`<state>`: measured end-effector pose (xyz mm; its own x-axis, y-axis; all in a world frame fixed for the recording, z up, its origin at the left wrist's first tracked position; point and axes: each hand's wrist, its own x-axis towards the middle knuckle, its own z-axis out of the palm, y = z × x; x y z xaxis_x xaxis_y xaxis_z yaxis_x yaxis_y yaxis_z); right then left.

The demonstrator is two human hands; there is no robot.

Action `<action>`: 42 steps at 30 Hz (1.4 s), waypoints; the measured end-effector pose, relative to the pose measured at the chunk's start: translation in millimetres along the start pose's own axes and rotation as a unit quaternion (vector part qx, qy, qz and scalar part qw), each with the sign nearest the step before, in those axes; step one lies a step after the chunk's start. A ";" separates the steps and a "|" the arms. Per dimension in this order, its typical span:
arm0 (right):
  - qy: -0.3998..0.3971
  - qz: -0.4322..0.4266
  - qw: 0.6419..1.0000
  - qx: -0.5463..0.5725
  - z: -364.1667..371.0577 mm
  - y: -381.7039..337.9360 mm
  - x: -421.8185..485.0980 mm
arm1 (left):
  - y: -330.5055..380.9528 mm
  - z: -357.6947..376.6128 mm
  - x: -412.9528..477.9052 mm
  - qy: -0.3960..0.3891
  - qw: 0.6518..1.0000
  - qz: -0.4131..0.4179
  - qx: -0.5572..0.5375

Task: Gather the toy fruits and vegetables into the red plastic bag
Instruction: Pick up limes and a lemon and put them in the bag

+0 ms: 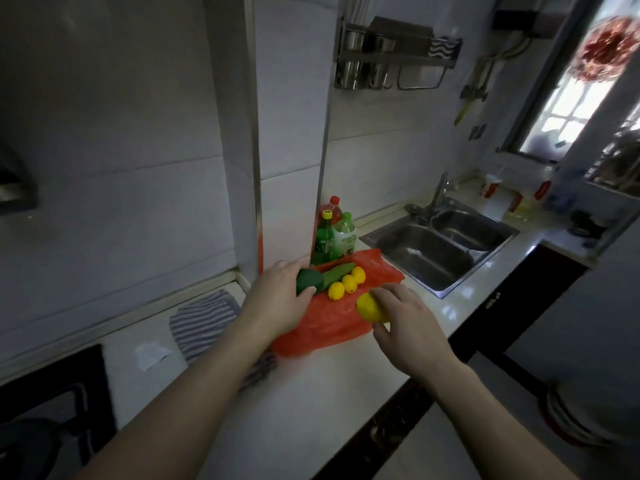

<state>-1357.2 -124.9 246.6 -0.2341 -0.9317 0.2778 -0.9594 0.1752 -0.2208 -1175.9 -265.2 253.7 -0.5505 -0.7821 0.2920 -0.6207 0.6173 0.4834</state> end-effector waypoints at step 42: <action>-0.206 -0.195 0.955 0.086 149.3 112.1 210.8 | -65.7 159.7 117.1 -0.026 0.965 -0.259 0.033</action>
<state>-1490.7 -349.2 140.9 0.2514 -0.9678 -0.0135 -0.9131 -0.2325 -0.3351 -1288.7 -383.8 124.3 -0.1831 -0.9829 -0.0176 -0.8531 0.1500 0.4997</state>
